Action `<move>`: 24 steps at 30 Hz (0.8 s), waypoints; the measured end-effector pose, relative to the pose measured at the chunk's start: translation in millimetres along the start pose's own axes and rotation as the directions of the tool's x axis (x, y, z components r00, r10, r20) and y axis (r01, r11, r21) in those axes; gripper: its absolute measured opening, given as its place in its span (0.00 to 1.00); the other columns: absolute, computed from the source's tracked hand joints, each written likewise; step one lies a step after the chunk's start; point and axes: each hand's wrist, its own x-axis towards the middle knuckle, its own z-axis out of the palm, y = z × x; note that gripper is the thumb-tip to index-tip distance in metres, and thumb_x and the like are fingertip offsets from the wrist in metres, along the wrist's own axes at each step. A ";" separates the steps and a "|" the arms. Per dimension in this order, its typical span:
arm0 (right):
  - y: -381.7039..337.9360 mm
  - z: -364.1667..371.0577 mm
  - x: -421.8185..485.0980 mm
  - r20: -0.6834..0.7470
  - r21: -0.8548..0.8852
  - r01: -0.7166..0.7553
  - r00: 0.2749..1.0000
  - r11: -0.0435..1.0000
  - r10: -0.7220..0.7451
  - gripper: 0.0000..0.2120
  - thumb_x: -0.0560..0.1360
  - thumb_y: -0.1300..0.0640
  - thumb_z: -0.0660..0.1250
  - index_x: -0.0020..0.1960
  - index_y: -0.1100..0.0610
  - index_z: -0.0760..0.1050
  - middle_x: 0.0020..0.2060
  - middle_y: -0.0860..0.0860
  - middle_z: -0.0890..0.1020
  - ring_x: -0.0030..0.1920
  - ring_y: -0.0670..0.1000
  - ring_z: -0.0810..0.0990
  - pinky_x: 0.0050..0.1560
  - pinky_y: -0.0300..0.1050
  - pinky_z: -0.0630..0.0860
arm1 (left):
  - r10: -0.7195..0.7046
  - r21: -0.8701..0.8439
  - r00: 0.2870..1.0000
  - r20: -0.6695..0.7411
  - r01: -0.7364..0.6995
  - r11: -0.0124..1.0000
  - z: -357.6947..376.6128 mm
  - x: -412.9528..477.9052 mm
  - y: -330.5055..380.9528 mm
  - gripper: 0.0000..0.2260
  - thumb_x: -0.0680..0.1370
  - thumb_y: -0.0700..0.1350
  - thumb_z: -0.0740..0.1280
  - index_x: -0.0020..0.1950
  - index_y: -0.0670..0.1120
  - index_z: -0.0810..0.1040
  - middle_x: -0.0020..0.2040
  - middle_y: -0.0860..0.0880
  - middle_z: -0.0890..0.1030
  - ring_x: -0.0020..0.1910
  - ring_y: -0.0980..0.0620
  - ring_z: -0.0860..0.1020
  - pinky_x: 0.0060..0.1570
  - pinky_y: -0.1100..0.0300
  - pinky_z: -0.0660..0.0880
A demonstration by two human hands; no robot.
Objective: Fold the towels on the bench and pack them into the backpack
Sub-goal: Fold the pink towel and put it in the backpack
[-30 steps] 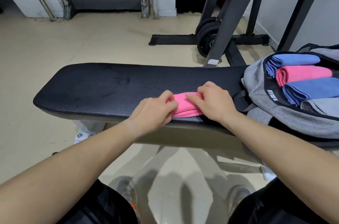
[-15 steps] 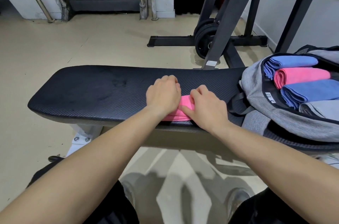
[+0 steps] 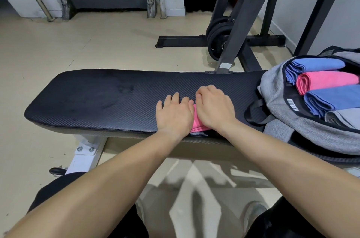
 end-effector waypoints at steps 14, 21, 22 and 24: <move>9.0 25.6 -0.9 0.257 -0.154 -0.006 0.965 0.988 0.046 0.27 0.83 0.42 0.38 0.82 0.44 0.46 0.82 0.51 0.47 0.81 0.55 0.46 0.79 0.59 0.45 | -0.036 -0.026 0.989 0.142 0.040 0.999 1.3 -2.5 -7.4 0.26 0.84 0.58 0.40 0.81 0.53 0.53 0.82 0.46 0.50 0.81 0.44 0.48 0.75 0.35 0.48; 10.1 24.0 -5.0 0.261 -0.187 -0.008 0.964 0.982 0.057 0.28 0.83 0.42 0.38 0.82 0.46 0.47 0.82 0.52 0.47 0.81 0.55 0.46 0.79 0.60 0.45 | -0.076 0.023 0.978 0.192 0.073 0.997 -2.4 -5.1 -2.5 0.27 0.83 0.59 0.38 0.82 0.51 0.50 0.82 0.45 0.47 0.81 0.43 0.44 0.73 0.32 0.45; 10.5 24.8 -3.8 0.266 -0.177 -0.007 0.963 0.984 0.055 0.27 0.83 0.42 0.38 0.82 0.45 0.47 0.82 0.52 0.47 0.81 0.55 0.45 0.79 0.60 0.44 | -0.074 0.017 0.978 0.195 0.073 0.997 -2.1 -4.6 -2.7 0.27 0.83 0.59 0.37 0.82 0.52 0.50 0.82 0.45 0.47 0.81 0.43 0.44 0.74 0.32 0.44; 12.6 25.7 -2.9 0.284 -0.139 0.009 0.958 0.990 0.031 0.27 0.83 0.42 0.38 0.82 0.44 0.46 0.82 0.51 0.46 0.81 0.55 0.44 0.79 0.59 0.45 | -0.060 -0.017 0.978 0.201 0.065 0.998 -2.3 -4.2 -5.5 0.27 0.83 0.59 0.38 0.81 0.53 0.49 0.82 0.46 0.47 0.81 0.44 0.44 0.75 0.34 0.43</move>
